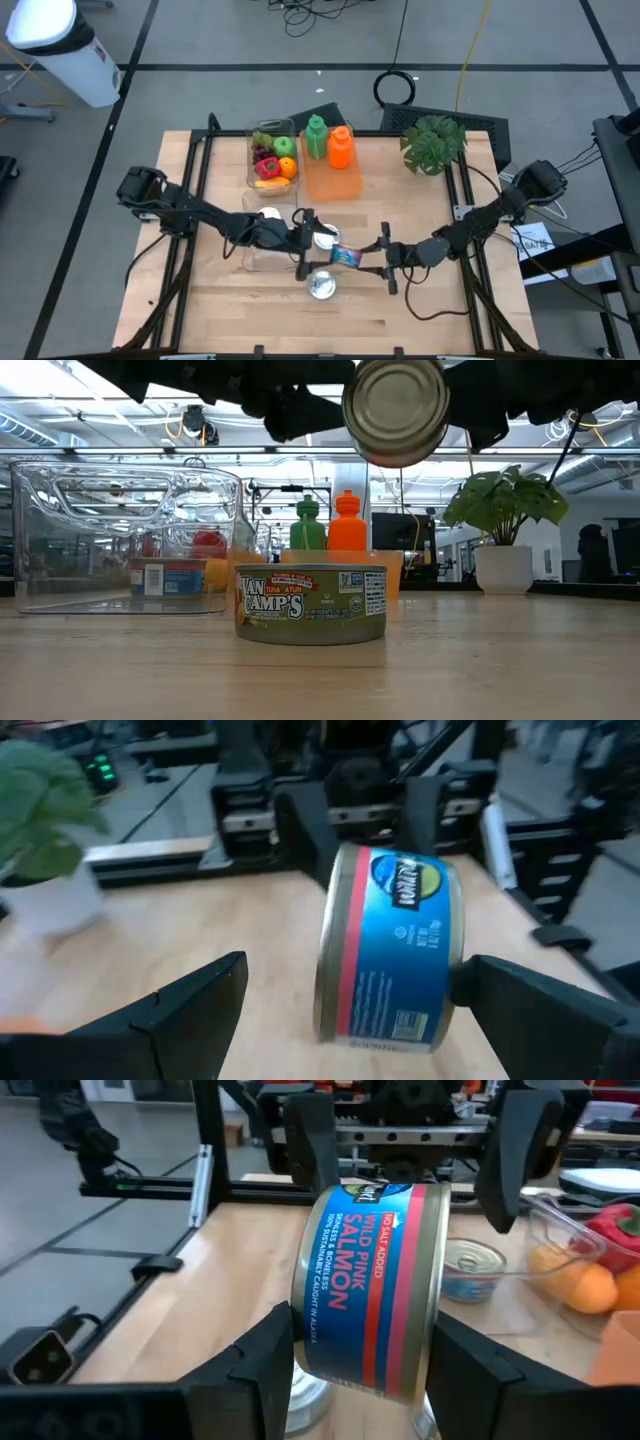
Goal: Pick & Place Food Item
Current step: Put the blue pink tuna can into the bottom transparent bin
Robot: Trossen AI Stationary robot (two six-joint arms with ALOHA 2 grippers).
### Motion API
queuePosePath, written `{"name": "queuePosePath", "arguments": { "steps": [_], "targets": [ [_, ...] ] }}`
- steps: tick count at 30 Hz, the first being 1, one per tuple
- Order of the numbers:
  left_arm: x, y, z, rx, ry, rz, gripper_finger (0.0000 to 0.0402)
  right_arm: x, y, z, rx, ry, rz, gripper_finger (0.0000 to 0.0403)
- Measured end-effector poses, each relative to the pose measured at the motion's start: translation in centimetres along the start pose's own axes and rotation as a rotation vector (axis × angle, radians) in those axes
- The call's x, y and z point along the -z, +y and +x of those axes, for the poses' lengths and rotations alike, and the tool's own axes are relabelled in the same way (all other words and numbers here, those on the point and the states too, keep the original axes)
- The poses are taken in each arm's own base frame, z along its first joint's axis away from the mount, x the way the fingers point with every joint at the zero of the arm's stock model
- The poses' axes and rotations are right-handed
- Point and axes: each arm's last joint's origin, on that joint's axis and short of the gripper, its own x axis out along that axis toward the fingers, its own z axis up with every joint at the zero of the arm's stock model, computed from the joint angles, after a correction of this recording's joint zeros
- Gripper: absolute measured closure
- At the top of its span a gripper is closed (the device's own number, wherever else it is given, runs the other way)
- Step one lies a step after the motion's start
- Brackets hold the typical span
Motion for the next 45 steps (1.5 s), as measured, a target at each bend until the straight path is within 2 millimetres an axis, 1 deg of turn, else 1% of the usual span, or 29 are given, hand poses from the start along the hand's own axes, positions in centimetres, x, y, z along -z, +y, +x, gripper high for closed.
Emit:
{"name": "queuePosePath", "arguments": {
  "steps": [4,11,15,17,19,25,27,30,33,35,37,40,43,45],
  "targets": [
    [-0.3,-0.1,0.0,0.078,-0.027,-0.008,0.0023,-0.3,-0.1,0.1,0.018,-0.023,0.013,0.0236],
    [0.1,-0.1,0.3,0.092,-0.017,-0.03,0.0023,-1.0,0.0,0.0,0.01,-0.081,0.026,0.0236],
    [-0.1,0.3,0.3,0.083,-0.034,-0.038,0.0029,-0.8,-0.1,0.0,0.013,-0.066,0.016,0.0236],
    [-0.2,0.2,0.3,0.106,-0.043,-0.042,0.0046,-0.8,0.0,0.0,0.011,-0.065,0.016,0.0236],
    [-0.3,0.2,0.3,0.121,-0.057,-0.042,0.0074,-0.7,0.0,0.0,0.001,-0.06,0.014,0.0236],
    [-0.3,0.2,0.3,0.117,-0.058,-0.063,0.0189,-0.7,0.1,0.0,-0.026,-0.057,0.027,0.0236],
    [-0.3,0.2,0.3,0.114,-0.058,-0.067,0.0193,-0.7,0.1,0.0,-0.03,-0.059,0.032,0.0236],
    [-0.3,0.1,0.3,0.108,-0.06,-0.007,0.0193,-0.7,0.1,0.0,-0.024,-0.055,0.012,0.0235],
    [-0.6,-0.6,-0.1,0.035,-0.057,0.065,0.0193,-0.7,0.1,0.1,-0.026,-0.053,-0.009,0.0219],
    [-0.8,-1.2,-0.5,-0.031,-0.043,0.127,0.0193,-0.7,0.0,0.1,-0.014,-0.051,-0.007,0.0198],
    [-1.1,-1.9,-1.3,-0.097,-0.006,0.192,0.0193,-0.6,0.0,0.1,-0.012,-0.044,0.0,0.0175],
    [-1.9,-2.9,-2.9,-0.232,0.029,0.255,0.0193,-0.4,0.1,0.0,-0.044,-0.028,0.001,0.0145],
    [-2.9,-3.8,-5.1,-0.405,0.076,0.288,0.0193,-0.4,0.2,0.0,-0.043,-0.025,0.001,0.0124],
    [-2.9,-4.5,-6.6,-0.506,0.138,0.32,0.0193,-0.3,0.2,0.0,-0.042,-0.021,-0.001,0.0115]
  ]
}}
